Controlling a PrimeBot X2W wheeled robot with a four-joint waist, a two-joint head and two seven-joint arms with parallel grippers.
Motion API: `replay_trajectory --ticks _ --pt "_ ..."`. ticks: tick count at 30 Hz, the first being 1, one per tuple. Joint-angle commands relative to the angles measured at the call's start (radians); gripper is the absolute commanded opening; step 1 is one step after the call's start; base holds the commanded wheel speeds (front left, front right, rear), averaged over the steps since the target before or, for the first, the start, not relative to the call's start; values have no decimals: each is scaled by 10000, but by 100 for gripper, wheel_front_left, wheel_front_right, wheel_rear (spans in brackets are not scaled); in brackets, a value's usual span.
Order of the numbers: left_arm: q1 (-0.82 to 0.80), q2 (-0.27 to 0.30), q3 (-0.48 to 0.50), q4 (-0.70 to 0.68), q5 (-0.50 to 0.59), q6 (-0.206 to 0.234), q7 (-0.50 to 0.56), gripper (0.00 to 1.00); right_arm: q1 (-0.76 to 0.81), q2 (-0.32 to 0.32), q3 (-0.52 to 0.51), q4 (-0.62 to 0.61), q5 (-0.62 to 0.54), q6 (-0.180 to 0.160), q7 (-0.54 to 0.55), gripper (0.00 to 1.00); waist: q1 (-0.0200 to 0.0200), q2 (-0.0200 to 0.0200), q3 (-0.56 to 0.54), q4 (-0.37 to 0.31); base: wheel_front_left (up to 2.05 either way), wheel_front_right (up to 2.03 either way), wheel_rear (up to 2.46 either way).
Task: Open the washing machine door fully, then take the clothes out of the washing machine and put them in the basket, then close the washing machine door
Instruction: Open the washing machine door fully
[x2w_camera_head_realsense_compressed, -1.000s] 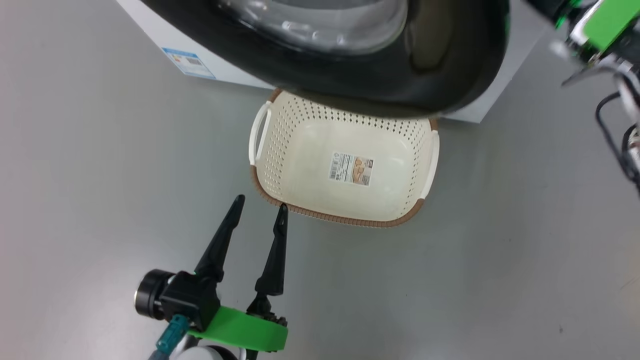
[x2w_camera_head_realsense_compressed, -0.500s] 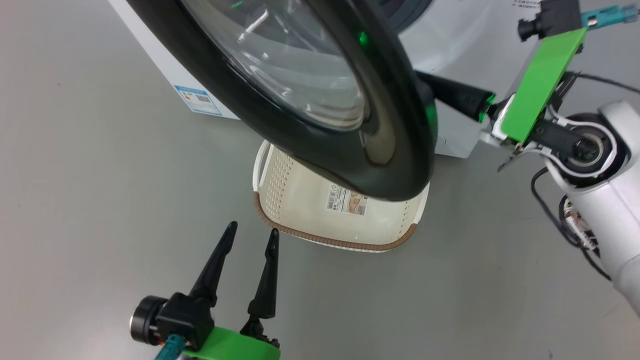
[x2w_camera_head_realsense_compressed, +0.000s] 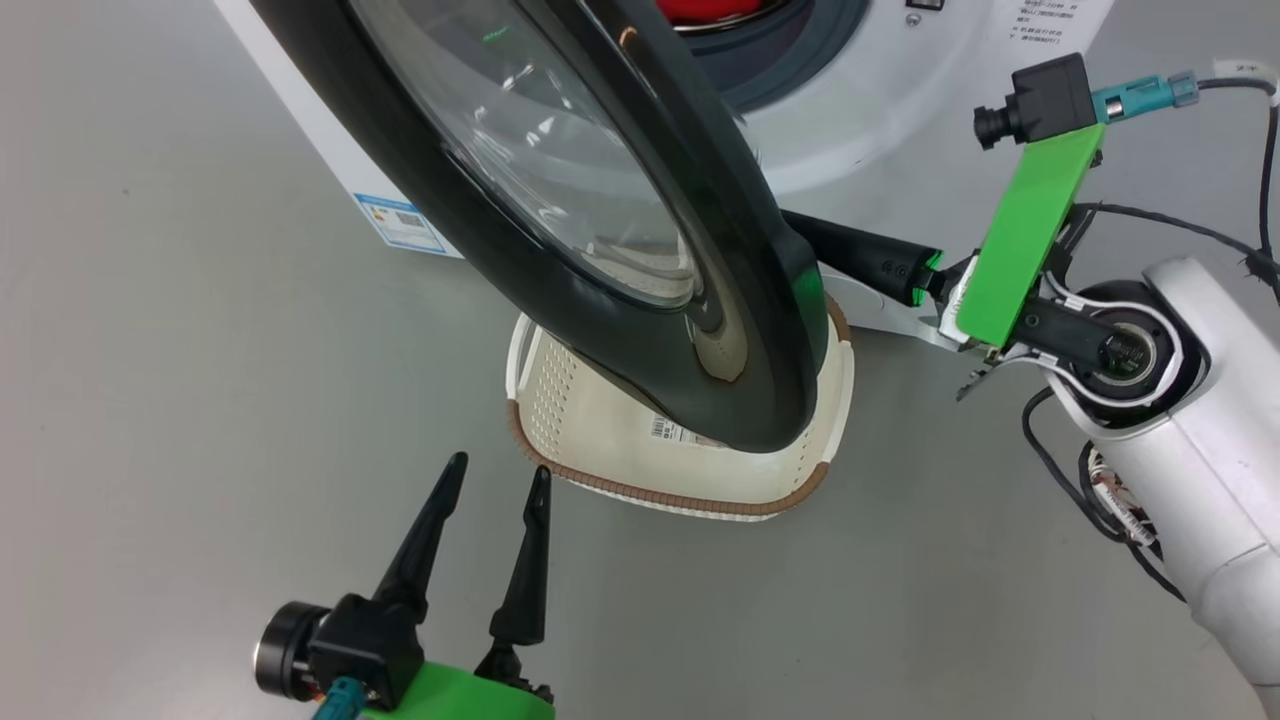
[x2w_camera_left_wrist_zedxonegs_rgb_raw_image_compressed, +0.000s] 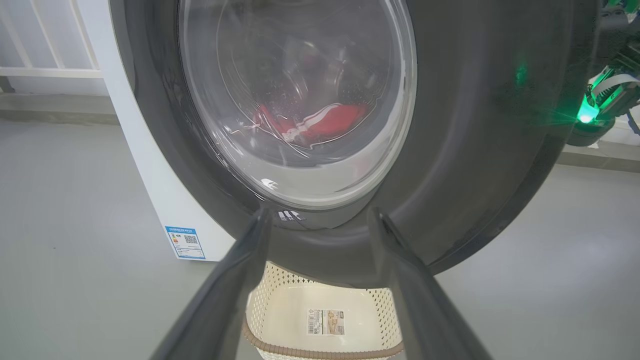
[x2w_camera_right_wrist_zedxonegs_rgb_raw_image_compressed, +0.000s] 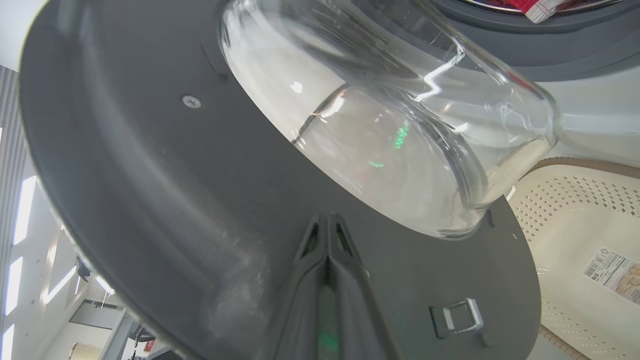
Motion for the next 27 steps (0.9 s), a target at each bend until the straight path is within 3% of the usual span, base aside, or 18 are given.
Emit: replay_trajectory --ticks 1,11,12,14,16,17,21,22,23,27 --pt "64 102 371 -238 82 -58 -78 100 233 161 -47 -275 -156 77 -169 0 0 0 -64 -34 0 0 0" --pt "71 102 719 -53 217 -328 -78 100 679 -102 -399 185 -833 77 -1615 1 0 0 -377 -260 0 0 0" --pt "91 102 780 -24 244 -363 -78 100 781 -116 -398 235 -841 77 -1731 6 0 0 -425 -307 0 0 0" --pt "142 102 898 18 281 -422 -78 100 1018 -165 -417 281 -816 77 -1938 8 0 0 -527 -397 0 0 0" --pt "209 102 999 50 322 -482 -78 100 1309 -239 -377 299 -821 77 -2104 20 0 0 -647 -487 0 0 0" --pt "209 102 999 50 322 -482 -78 100 1309 -239 -377 299 -821 77 -2104 20 0 0 -647 -487 0 0 0" --pt "388 102 1182 133 388 -616 -78 100 2073 -435 -314 292 -826 77 -2498 41 0 0 -926 -642 0 0 0" --pt "438 102 1229 146 405 -642 -78 100 2300 -467 -338 302 -793 77 -2642 56 0 0 -981 -684 0 0 0" --pt "482 102 1273 150 422 -663 -78 100 2524 -508 -333 304 -769 77 -2735 100 0 0 -1018 -721 0 0 0" --pt "650 102 1482 180 482 -733 -78 100 3397 -668 -236 233 -792 77 -3172 100 0 0 -1194 -896 0 0 0"
